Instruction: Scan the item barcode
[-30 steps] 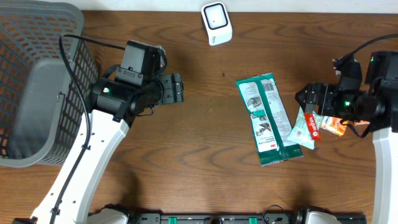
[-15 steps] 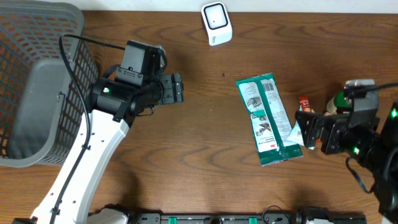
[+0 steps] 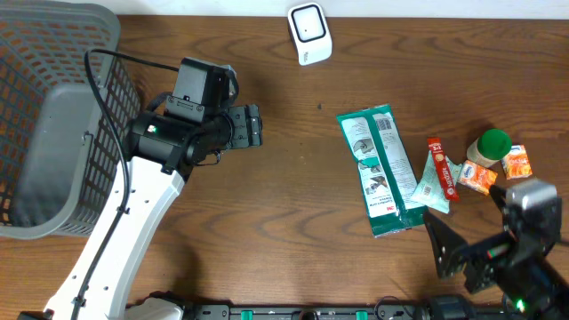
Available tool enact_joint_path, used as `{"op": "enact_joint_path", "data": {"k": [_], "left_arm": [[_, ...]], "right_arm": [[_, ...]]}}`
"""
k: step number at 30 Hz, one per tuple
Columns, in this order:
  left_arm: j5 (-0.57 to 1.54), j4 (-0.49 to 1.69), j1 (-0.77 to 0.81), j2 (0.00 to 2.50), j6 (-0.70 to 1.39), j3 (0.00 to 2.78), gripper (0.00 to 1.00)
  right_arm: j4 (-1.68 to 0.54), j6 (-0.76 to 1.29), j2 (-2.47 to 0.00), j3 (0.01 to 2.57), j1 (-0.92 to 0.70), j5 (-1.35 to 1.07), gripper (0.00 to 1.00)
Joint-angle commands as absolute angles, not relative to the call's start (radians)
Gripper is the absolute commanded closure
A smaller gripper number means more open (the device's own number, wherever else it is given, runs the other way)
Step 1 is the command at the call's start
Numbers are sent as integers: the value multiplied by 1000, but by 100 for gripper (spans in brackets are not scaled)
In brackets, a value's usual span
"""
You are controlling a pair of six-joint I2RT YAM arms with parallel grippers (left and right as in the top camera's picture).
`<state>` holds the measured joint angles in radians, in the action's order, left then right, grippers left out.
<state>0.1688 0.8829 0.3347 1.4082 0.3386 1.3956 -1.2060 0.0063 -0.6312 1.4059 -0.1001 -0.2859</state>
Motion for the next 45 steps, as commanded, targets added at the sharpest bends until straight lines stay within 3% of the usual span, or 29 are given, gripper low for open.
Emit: {"op": "enact_joint_path", "data": {"k": [1, 13, 30, 39, 45], "left_arm": [[156, 886, 331, 1412, 322, 1393, 18], [156, 886, 331, 1412, 322, 1393, 18], [156, 886, 331, 1412, 322, 1393, 18], [155, 886, 331, 1412, 322, 1393, 17], [156, 886, 331, 1412, 322, 1393, 18]], "right_arm": [[-1167, -9, -526, 1302, -110, -224, 1], [-813, -9, -102, 753, -110, -207, 1], [268, -1, -6, 183, -58, -181, 1], [405, 46, -5, 2, -53, -72, 1], [180, 63, -5, 5, -61, -53, 1]]}}
